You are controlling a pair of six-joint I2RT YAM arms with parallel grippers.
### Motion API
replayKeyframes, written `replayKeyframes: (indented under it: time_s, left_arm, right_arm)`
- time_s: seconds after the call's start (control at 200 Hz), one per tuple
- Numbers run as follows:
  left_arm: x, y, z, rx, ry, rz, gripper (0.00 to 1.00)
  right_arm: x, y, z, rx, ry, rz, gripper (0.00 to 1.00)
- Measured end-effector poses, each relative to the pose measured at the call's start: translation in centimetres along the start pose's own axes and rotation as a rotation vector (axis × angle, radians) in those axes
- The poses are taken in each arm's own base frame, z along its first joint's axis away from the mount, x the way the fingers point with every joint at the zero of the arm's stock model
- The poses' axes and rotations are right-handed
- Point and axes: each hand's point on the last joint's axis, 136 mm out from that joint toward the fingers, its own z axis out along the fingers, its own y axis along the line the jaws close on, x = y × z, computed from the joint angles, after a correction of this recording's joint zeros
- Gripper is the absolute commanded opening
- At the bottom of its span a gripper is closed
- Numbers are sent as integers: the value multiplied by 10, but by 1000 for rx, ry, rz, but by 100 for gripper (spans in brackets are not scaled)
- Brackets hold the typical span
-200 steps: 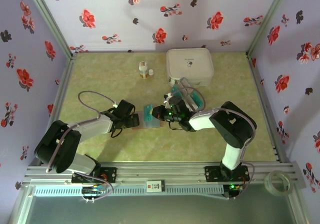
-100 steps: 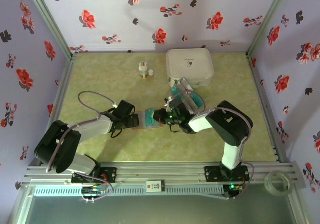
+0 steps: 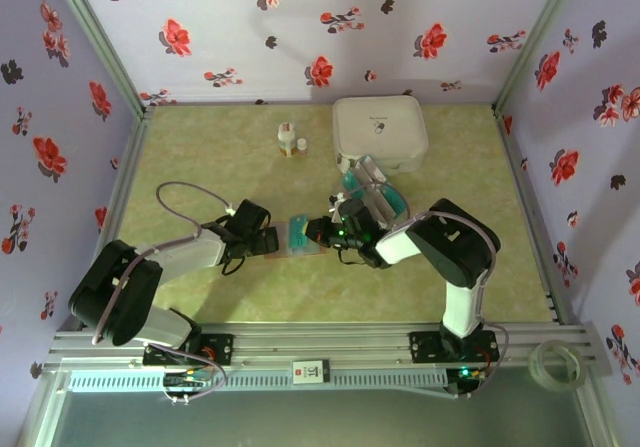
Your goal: Put the credit cards into the card holder
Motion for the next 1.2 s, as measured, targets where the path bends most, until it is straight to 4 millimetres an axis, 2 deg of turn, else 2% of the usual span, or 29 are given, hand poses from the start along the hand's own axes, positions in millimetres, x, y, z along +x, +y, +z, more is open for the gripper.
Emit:
replayKeyframes:
  time_s: [0.315,1.2]
  left_arm:
    - [0,0,0,0,-1,0,100]
    - [0,0,0,0,-1,0,100]
  right_arm:
    - [1,-1,3,-15,1,19,0]
    - [14,-6,-3,-34,7,34,0]
